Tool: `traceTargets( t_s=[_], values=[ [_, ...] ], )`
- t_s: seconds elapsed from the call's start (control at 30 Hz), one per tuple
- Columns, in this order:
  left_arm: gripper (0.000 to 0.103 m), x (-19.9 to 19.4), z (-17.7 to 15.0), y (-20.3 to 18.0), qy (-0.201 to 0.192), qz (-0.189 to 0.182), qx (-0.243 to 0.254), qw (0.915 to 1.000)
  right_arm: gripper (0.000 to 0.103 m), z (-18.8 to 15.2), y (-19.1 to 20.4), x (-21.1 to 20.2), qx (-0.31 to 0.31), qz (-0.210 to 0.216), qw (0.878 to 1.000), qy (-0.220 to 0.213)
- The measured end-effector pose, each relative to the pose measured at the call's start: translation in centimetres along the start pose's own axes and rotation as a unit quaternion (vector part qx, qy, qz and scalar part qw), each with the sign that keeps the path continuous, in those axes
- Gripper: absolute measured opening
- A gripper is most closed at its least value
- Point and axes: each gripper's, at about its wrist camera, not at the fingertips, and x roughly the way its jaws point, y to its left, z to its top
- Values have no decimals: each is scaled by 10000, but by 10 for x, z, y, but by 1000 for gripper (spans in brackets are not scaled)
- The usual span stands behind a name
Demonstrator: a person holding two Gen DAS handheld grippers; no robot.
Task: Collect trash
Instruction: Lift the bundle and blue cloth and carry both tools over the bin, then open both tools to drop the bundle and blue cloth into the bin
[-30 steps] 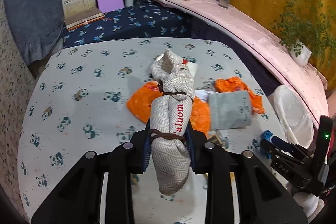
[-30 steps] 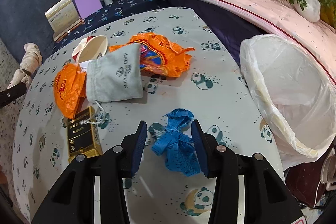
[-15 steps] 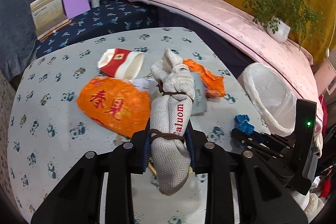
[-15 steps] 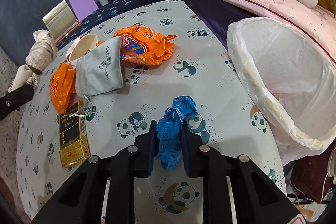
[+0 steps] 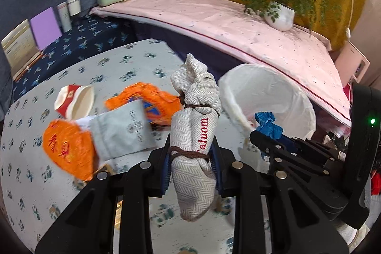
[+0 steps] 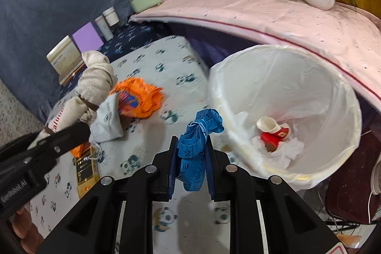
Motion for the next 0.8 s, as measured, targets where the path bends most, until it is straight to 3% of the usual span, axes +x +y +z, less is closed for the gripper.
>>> traceTargets(
  t_s=[0.57, 0.8],
  values=[
    [28, 51, 31, -92, 192, -537, 694, 9960, 19, 29, -96, -28, 687, -518, 9952, -457],
    [31, 74, 42, -106, 293, -711, 707, 9945, 22, 38, -113, -24, 831, -564, 9939, -456]
  ],
)
